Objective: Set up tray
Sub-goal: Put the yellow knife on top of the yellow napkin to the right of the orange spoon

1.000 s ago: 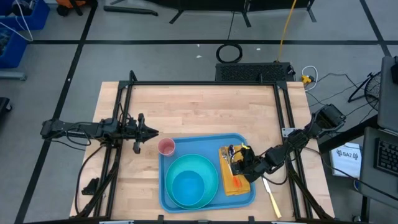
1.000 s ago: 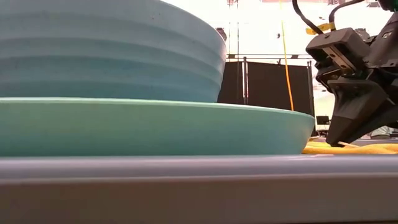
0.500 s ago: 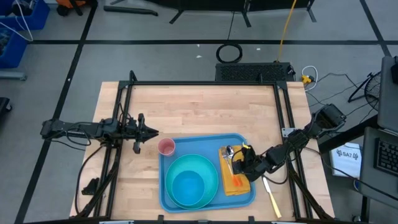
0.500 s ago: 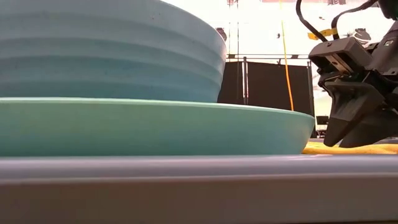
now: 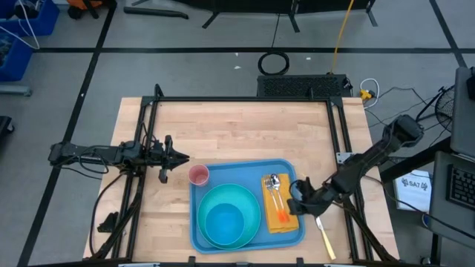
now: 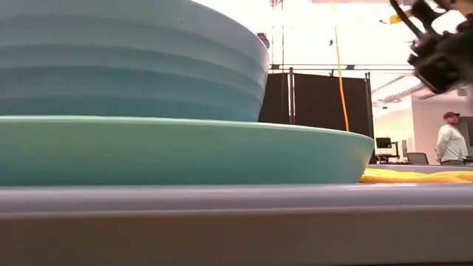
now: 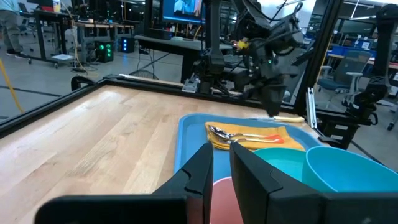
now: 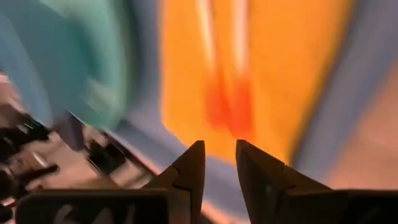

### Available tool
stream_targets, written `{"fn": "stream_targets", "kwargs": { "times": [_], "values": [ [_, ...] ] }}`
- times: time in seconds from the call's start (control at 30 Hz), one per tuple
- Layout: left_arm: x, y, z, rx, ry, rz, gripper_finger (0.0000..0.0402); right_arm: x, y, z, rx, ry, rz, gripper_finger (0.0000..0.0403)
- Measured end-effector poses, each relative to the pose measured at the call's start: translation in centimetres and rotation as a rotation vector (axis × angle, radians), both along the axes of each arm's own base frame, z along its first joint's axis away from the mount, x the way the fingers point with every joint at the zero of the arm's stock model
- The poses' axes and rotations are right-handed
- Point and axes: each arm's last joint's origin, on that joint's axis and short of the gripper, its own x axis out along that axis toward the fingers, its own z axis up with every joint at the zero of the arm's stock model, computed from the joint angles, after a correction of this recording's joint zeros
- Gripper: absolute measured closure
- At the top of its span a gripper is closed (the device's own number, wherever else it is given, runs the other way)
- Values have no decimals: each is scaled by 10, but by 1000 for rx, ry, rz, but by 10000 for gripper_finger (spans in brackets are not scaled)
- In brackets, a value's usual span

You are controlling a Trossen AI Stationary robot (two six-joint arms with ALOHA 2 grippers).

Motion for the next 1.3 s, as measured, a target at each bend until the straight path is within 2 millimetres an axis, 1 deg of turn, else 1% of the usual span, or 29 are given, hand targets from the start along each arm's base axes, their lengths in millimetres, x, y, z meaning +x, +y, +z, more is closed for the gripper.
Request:
{"fn": "stream_targets", "kwargs": {
  "times": [0.1, 0.2, 0.3, 0.37, 0.5, 0.63, 0.77, 0.9, 1.3],
  "values": [
    [0, 0, 0, -1, -2, 0, 344, -9, 10, -3, 117, 124, 52, 329],
    [0, 0, 0, 0, -2, 0, 344, -21, 20, -9, 204, 294, 88, 340],
    [0, 0, 0, 0, -1, 0, 344, -34, 28, -12, 237, 421, 104, 352],
    [0, 0, 0, 0, -2, 0, 344, -42, 32, -14, 230, 464, 99, 358],
    [0, 0, 0, 0, -2, 0, 344, -52, 36, -15, 203, 503, 118, 367],
    [0, 0, 0, 0, -2, 0, 344, -51, 38, -20, 190, 519, 119, 369],
    [0, 0, 0, -1, -2, 0, 344, -55, 42, -27, 209, 629, 156, 369],
    [0, 0, 0, 0, -1, 0, 344, -58, 45, -32, 185, 664, 150, 369],
    [0, 0, 0, 0, -2, 0, 344, -60, 43, -44, 3, 574, 145, 369]
  ]
}}
